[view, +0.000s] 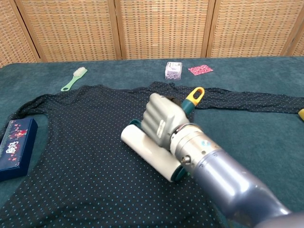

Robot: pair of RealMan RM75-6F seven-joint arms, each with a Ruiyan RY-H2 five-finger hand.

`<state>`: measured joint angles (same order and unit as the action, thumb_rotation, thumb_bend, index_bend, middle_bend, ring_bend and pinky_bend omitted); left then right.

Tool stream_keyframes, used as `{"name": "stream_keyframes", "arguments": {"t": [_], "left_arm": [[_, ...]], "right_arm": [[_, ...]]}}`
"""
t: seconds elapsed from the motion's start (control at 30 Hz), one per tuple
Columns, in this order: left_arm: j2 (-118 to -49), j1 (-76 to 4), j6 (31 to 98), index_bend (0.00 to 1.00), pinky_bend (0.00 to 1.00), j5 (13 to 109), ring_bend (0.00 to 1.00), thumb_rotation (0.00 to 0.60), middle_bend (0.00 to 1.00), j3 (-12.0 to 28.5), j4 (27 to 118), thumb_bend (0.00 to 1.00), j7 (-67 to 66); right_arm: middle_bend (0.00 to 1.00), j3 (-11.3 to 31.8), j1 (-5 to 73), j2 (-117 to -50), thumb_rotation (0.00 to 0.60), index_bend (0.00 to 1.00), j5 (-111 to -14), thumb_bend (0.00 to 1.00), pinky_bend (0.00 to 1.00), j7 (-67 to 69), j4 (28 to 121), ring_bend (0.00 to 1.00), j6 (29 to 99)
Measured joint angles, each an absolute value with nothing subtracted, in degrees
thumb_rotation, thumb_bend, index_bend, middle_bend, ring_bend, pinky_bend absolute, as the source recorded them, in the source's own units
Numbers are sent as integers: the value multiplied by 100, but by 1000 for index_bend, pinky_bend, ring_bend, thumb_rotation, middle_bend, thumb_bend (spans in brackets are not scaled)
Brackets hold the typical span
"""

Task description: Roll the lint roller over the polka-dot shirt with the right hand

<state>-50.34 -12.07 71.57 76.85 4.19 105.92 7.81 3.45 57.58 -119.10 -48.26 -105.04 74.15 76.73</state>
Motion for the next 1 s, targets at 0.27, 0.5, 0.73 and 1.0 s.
{"name": "stream_keyframes", "arguments": {"t": [0.27,0.5,0.73,1.0], "left_arm": [[-5062,-1207,7170,0,0,7660,0,600,0,414,10620,0,667],[-5098,-1232,7146,0,0,7617,0,600,0,416,10648,0,540],[-5104,-1225,7171,0,0,7620,0,600,0,415,10661,0,518],[-5089,-1220,7179,0,0,7673,0,600,0,407,10647,0,581]], "right_arm": [[1000,336,5517,-11509,600,695,-4725,878,1000,-10395,7012,1000,7603],[1000,337,5366,-11323,600,694,-4692,878,1000,-10302,6780,1000,7530],[1000,411,5287,-11288,600,377,-4788,624,1000,-10114,6820,1000,7566],[1000,624,5133,-11034,600,0,-4846,150,1000,-10010,7348,1000,7968]]}}
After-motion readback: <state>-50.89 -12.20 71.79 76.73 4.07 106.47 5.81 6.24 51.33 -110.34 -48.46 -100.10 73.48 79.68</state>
